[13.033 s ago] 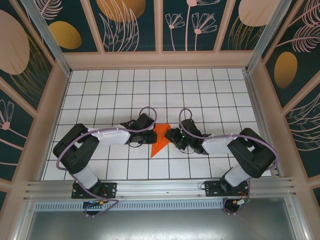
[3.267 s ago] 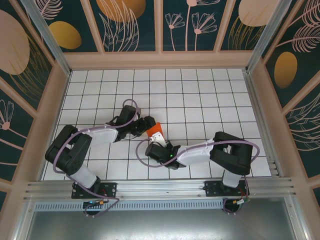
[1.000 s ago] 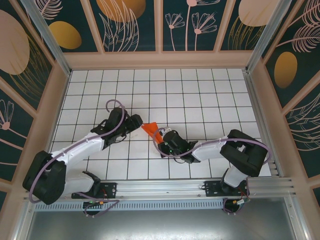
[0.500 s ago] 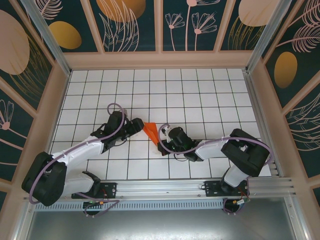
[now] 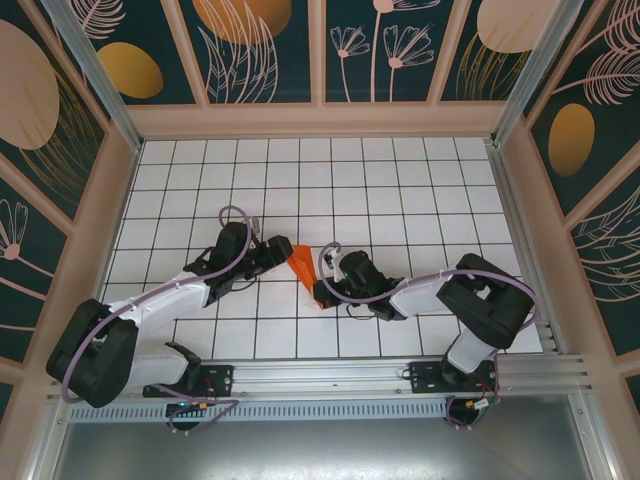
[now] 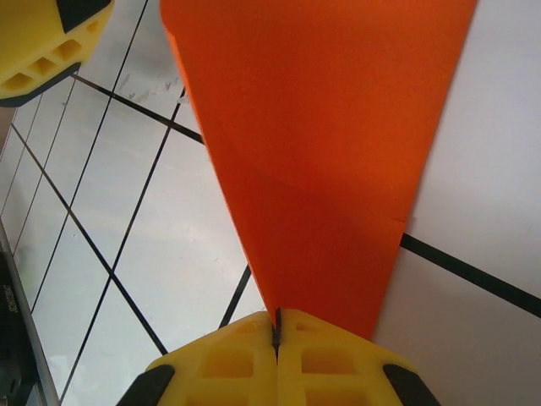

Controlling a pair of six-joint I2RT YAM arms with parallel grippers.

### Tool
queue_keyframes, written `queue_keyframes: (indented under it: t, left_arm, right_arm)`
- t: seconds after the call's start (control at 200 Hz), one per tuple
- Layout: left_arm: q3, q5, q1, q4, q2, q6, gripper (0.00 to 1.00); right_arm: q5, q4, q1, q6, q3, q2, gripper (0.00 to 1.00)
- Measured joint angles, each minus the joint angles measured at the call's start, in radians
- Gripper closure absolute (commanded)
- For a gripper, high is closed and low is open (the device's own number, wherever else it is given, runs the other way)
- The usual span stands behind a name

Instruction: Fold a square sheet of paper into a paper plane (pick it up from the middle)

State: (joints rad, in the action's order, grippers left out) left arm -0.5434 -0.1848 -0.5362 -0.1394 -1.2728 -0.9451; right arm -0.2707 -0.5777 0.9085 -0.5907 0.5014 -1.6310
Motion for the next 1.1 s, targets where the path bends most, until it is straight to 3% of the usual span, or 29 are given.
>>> queue_keyframes:
  t: [0.666, 1.101]
  left_arm:
    - [0.048, -0.048, 0.000, -0.054, 0.000, 0.001, 0.30]
    - [0.054, -0.071, 0.000, -0.093, 0.000, 0.001, 0.33]
  right_arm:
    - [-0.212, -0.185, -0.084, -0.176, -0.009, -0.111, 1.00]
    - [-0.293, -0.205, -0.105, -0.255, -0.006, -0.164, 1.00]
